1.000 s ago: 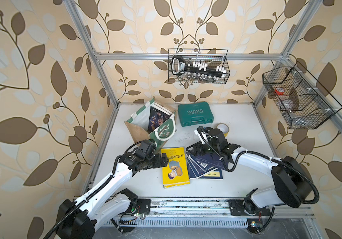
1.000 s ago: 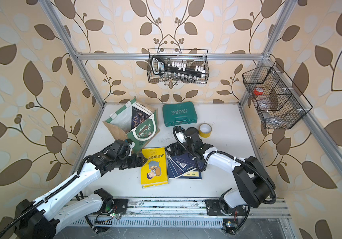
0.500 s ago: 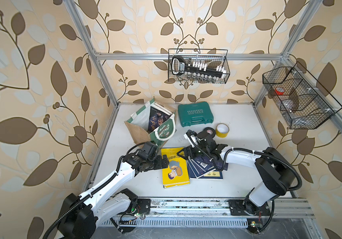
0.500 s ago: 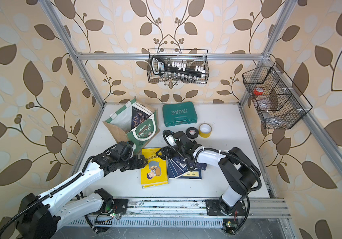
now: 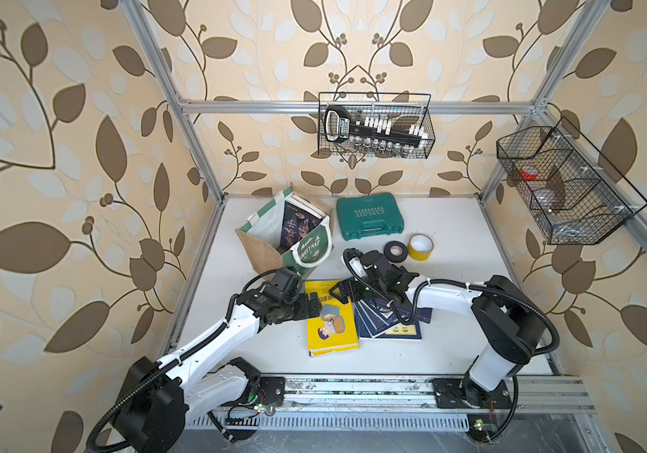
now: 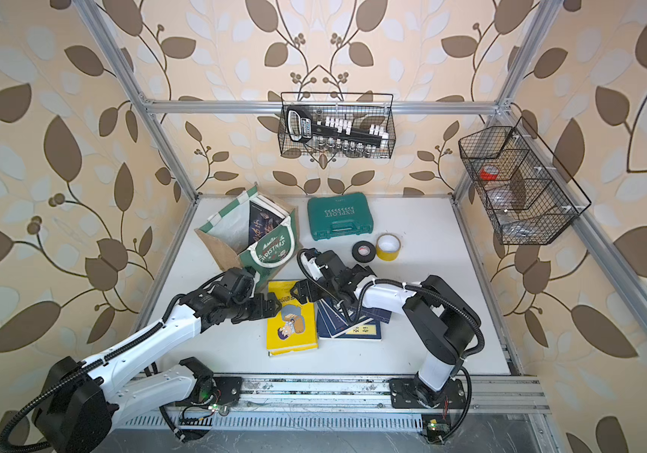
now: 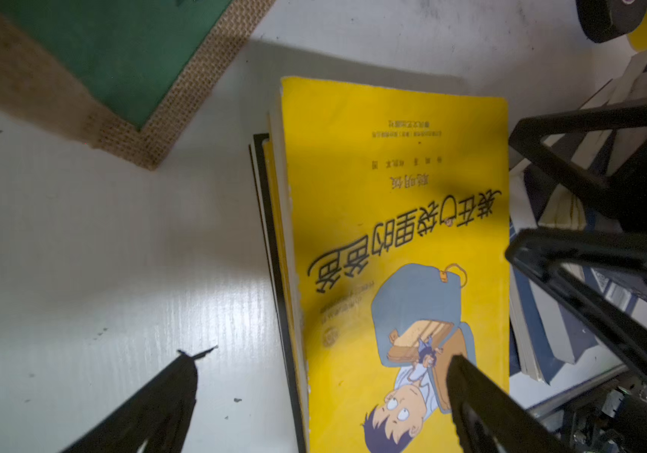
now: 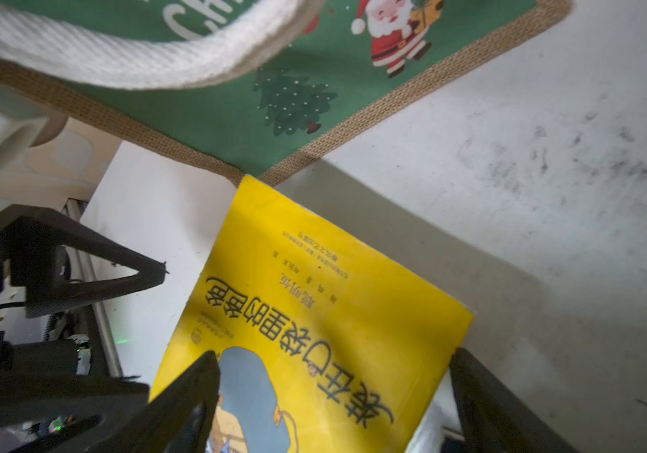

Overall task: Put the books into the canvas bag
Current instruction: Pick up the book from the book.

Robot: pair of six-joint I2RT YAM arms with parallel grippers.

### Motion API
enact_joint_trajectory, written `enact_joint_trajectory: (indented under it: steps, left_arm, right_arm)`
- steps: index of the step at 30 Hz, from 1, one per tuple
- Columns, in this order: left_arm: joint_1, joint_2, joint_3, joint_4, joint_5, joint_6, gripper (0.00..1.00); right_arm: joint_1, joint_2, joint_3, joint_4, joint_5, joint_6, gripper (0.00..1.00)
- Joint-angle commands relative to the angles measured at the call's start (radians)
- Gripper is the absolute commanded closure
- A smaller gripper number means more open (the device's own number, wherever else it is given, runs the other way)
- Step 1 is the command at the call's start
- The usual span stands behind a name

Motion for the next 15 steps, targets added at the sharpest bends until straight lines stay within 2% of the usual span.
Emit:
enact_joint_trajectory:
  steps: [1,9,15]
  left_arm:
    - [-0.007,0.002,-0.005,0.025,-0.010,-0.006,0.01]
    - [-0.007,0.000,-0.015,0.033,-0.037,-0.015,0.01]
    - [-0.006,0.052,-0.025,0.071,-0.030,-0.051,0.01]
  right_arm:
    - [0.003,0.037,0.047,-0.113,0.056,-0.029,0.10]
    - [0.014,0.097,0.092,-0.102,-0.018,-0.051,0.10]
    - [0.032,0.150,0.156,-0.116,-0.071,-0.068,0.10]
